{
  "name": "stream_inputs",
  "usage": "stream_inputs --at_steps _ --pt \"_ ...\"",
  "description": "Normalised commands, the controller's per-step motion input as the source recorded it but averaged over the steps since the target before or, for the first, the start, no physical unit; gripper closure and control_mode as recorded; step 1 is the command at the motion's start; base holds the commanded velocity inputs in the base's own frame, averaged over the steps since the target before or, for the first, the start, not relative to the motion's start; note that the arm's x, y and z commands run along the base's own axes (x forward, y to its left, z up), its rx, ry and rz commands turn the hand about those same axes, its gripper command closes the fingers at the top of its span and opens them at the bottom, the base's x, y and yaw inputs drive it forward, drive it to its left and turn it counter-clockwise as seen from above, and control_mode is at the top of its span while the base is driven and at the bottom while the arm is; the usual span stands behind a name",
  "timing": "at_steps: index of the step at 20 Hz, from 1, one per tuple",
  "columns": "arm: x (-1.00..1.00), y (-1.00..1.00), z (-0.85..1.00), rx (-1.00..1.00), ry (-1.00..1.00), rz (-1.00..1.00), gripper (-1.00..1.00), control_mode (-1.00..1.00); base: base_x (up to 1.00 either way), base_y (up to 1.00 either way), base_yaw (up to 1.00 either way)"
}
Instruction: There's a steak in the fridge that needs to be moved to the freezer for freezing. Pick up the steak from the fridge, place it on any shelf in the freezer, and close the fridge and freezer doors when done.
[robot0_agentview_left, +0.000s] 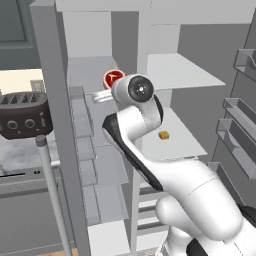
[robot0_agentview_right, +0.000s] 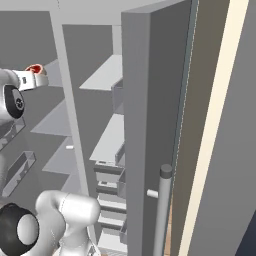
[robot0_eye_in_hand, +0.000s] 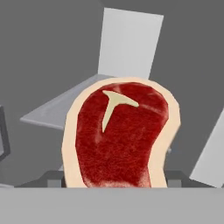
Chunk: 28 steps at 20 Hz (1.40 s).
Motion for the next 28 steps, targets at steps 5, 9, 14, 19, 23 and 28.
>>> stream_inputs --at_steps 5,9,14,19,23,28 --pt "0.64 0.25 0.0 -0.05 0.02 0.0 1.0 -1.0 0.0 0.0 0.0" --pt "0.47 0.14 0.0 -0.01 0.02 0.0 1.0 -1.0 0.0 0.0 0.0" --pt "0.48 0.08 0.0 0.0 0.02 0.0 1.0 -1.0 0.0 0.0 0.0" --pt "0.5 0.16 0.0 -0.02 0.0 0.0 1.0 -1.0 0.0 0.0 0.0" --pt "0.46 0.09 -0.01 -0.02 0.0 0.0 1.0 -1.0 0.0 0.0 0.0" --pt "0.35 0.18 -0.15 -0.05 0.03 0.0 1.0 -1.0 0.0 0.0 0.0"
